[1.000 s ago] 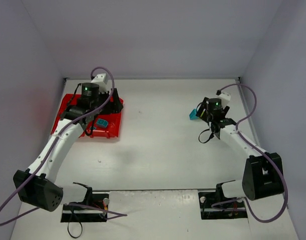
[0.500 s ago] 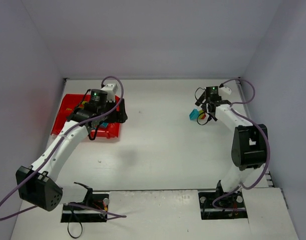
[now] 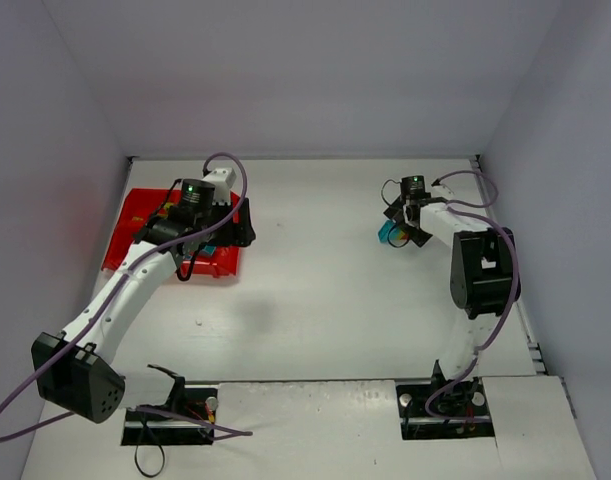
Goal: Sort the legos into containers by color
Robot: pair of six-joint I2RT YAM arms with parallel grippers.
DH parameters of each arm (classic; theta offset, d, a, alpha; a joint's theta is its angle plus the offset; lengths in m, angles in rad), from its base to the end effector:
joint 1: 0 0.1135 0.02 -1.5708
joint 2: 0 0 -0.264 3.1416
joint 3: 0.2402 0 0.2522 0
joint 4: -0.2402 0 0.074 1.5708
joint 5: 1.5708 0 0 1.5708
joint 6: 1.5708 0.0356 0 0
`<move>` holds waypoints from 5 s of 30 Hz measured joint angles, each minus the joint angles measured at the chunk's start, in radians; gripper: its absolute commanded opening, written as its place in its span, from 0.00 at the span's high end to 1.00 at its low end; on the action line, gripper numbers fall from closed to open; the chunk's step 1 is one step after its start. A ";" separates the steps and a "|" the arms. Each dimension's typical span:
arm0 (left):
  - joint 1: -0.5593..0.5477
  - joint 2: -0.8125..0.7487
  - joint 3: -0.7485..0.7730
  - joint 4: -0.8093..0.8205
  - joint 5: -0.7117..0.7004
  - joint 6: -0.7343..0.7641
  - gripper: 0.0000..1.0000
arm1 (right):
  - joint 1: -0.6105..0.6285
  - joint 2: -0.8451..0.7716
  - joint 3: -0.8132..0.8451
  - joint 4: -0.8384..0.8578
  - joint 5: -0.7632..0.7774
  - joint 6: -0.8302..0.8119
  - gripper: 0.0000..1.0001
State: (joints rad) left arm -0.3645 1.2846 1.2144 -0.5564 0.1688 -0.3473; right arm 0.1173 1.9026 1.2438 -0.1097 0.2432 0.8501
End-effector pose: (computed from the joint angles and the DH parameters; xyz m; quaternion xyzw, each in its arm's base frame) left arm 0.2617 -0.1063 0.3455 0.0460 0.8871 -0.2283 0.3986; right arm 0.4126 0.0400 0.1851 0.3716 0.8362 0.0814 0.3951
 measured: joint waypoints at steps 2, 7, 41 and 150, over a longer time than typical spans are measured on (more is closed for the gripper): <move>0.000 0.000 0.000 0.000 0.004 0.000 0.31 | 0.000 0.009 0.000 -0.001 -0.010 0.007 0.25; 0.000 0.000 0.000 0.000 0.014 0.000 0.31 | 0.006 0.011 -0.010 0.018 -0.041 0.013 0.44; -0.178 -0.042 -0.284 0.449 0.328 -0.375 0.31 | 0.119 -0.606 -0.602 0.870 -0.705 -0.221 1.00; -0.239 0.100 -0.405 0.665 0.240 -0.112 0.98 | 0.286 -0.264 -0.407 0.179 -0.283 -0.486 0.64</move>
State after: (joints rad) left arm -0.6033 1.3846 0.8097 0.1081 0.4091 -0.4591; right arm 0.4034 1.6386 0.8368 0.0689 -0.0395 0.3637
